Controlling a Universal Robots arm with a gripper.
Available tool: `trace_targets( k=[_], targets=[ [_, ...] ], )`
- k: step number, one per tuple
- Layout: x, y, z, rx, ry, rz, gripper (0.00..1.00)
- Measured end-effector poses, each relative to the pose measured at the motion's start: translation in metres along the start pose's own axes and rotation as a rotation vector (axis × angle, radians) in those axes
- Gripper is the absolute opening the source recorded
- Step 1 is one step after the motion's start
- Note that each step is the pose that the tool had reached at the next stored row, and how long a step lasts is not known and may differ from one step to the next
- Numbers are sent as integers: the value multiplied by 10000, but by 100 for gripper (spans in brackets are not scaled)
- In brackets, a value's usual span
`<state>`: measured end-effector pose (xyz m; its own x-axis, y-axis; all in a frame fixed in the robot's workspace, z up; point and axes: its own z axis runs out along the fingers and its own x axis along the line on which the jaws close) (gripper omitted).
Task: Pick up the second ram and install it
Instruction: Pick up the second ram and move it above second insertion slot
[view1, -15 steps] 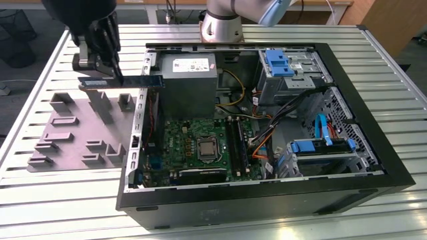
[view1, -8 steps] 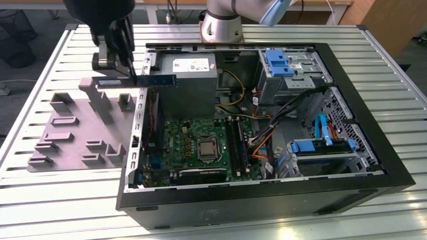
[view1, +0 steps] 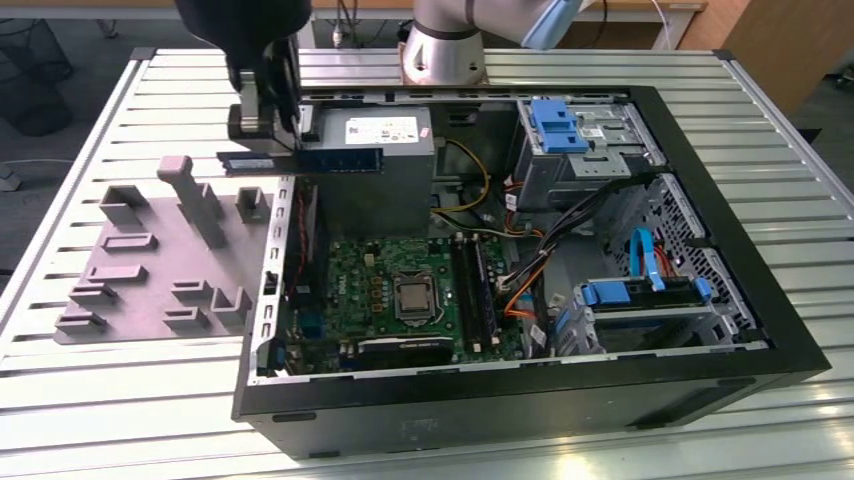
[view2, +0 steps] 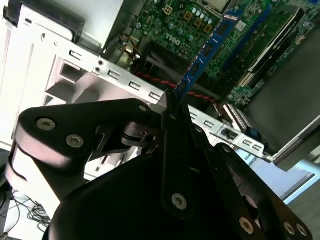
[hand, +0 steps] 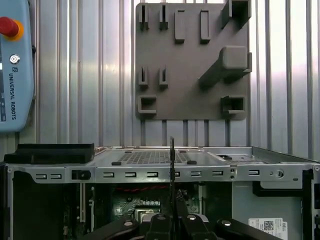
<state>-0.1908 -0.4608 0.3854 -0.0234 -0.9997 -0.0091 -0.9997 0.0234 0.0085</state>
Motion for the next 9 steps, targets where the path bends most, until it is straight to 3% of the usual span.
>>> trace_targets(
  k=[9],
  targets=[
    [-7, -292, -2, 0, 0, -6, 14]
  ],
)
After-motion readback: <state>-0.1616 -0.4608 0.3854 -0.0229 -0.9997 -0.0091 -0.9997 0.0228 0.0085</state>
